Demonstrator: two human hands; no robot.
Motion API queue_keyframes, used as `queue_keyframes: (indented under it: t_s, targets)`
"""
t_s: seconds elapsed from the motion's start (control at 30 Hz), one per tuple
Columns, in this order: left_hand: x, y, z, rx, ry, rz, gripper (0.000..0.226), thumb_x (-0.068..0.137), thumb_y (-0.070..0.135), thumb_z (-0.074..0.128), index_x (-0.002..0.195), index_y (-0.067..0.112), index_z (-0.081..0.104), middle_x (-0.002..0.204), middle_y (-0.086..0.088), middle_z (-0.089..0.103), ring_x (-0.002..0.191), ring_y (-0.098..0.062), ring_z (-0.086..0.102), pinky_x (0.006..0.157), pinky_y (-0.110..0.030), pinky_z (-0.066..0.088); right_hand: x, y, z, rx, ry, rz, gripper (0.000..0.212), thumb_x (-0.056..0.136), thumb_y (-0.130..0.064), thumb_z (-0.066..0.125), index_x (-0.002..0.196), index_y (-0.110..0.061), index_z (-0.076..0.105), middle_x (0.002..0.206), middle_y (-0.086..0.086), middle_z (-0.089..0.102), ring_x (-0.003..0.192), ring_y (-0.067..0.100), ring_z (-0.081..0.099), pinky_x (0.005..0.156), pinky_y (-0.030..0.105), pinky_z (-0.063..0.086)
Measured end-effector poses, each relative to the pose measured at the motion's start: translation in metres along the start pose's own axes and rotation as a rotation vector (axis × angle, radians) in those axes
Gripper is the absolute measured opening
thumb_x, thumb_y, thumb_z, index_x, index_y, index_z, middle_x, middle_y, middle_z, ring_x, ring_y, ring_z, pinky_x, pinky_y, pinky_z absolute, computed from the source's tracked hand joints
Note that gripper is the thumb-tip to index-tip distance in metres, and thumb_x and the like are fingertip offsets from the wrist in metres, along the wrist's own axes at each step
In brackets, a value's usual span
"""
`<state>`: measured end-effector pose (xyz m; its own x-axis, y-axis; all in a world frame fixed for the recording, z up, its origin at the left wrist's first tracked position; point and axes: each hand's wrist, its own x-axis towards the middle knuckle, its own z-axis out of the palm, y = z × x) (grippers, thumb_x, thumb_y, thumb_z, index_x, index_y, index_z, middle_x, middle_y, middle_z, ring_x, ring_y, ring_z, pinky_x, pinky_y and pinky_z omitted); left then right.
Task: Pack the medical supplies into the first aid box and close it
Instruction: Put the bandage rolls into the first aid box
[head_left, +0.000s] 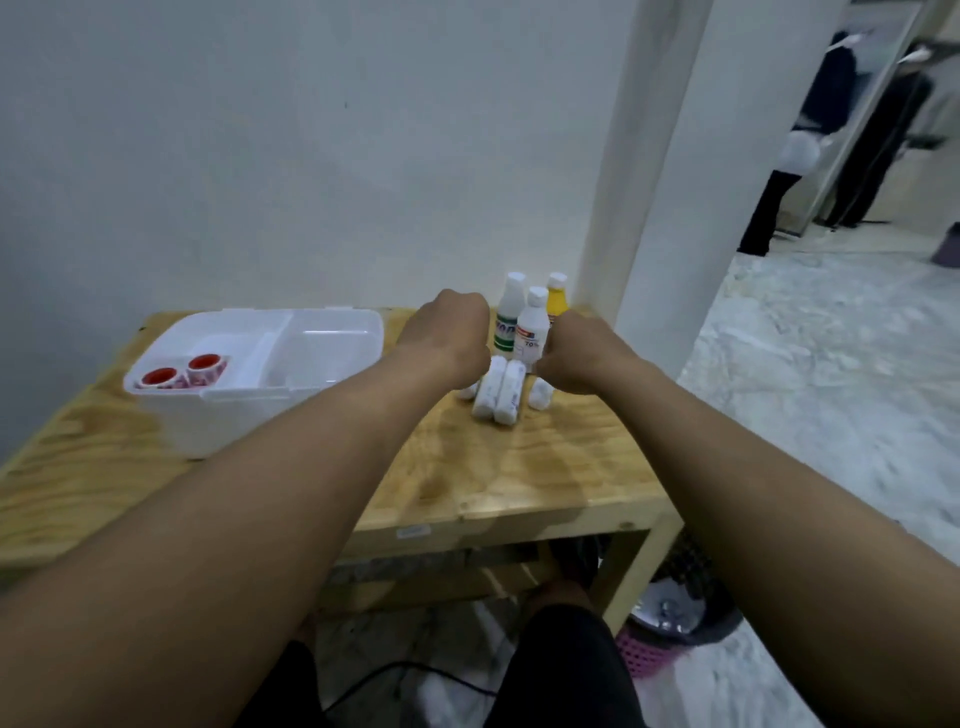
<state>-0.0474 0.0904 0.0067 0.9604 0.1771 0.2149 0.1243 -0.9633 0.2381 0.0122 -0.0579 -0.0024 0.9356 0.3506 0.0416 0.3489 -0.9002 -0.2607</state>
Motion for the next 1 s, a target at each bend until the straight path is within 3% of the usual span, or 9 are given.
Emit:
queue_keyframes:
  t_s: [0.17, 0.3, 0.4, 0.53, 0.83, 1.0]
  targets:
    - [0.001, -0.002, 0.025, 0.042, 0.011, -0.121, 0.016, 0.093, 0.016, 0.067, 0.108, 0.010, 0.070, 0.111, -0.012, 0.068, 0.098, -0.032, 0.066, 0.071, -0.036, 0.052, 0.001, 0.009, 0.019, 0.127, 0.045, 0.095, 0.028, 0.090, -0.037, 0.064, 0.107, -0.015, 0.060, 0.100, 0.003, 0.064, 0.084, 0.023, 0.056, 0.061, 0.030, 0.039]
    - [-0.001, -0.004, 0.035, 0.009, -0.006, -0.227, 0.011, 0.093, 0.023, 0.068, 0.094, 0.013, 0.065, 0.110, -0.011, 0.067, 0.100, -0.032, 0.065, 0.068, -0.034, 0.044, 0.002, 0.007, 0.026, 0.195, 0.038, 0.161, 0.039, 0.086, -0.037, 0.070, 0.117, -0.013, 0.062, 0.107, 0.006, 0.067, 0.093, 0.026, 0.063, 0.066, 0.031, 0.042]
    - [0.002, -0.007, 0.040, -0.035, -0.023, -0.308, 0.026, 0.088, 0.022, 0.071, 0.073, 0.015, 0.052, 0.102, -0.010, 0.067, 0.091, -0.031, 0.064, 0.062, -0.033, 0.041, 0.002, 0.006, 0.026, 0.226, -0.016, 0.208, 0.024, 0.082, -0.019, 0.070, 0.103, -0.010, 0.062, 0.097, 0.006, 0.066, 0.085, 0.025, 0.063, 0.062, 0.031, 0.044]
    - [0.006, -0.008, 0.045, -0.121, -0.053, -0.370, 0.025, 0.084, 0.017, 0.071, 0.071, 0.014, 0.050, 0.094, -0.009, 0.066, 0.079, -0.027, 0.060, 0.048, -0.029, 0.032, -0.001, 0.009, 0.019, 0.291, -0.074, 0.237, 0.018, 0.077, -0.006, 0.070, 0.075, -0.012, 0.053, 0.079, 0.007, 0.064, 0.076, 0.025, 0.065, 0.060, 0.032, 0.050]
    - [0.000, -0.002, 0.030, -0.135, 0.005, -0.382, 0.023, 0.088, 0.015, 0.071, 0.074, 0.012, 0.052, 0.093, -0.009, 0.066, 0.080, -0.027, 0.061, 0.046, -0.028, 0.030, -0.024, 0.017, -0.013, 0.245, -0.054, 0.272, 0.015, 0.079, -0.010, 0.070, 0.078, -0.008, 0.055, 0.076, 0.007, 0.063, 0.061, 0.018, 0.057, 0.052, 0.028, 0.045]
    - [-0.002, 0.005, 0.003, -0.189, 0.060, -0.328, 0.009, 0.086, 0.018, 0.073, 0.088, 0.010, 0.068, 0.090, -0.008, 0.068, 0.079, -0.027, 0.062, 0.048, -0.028, 0.033, -0.038, 0.011, -0.042, 0.185, 0.014, 0.257, 0.019, 0.076, -0.012, 0.073, 0.075, -0.009, 0.054, 0.073, 0.004, 0.060, 0.061, 0.016, 0.055, 0.051, 0.027, 0.039]
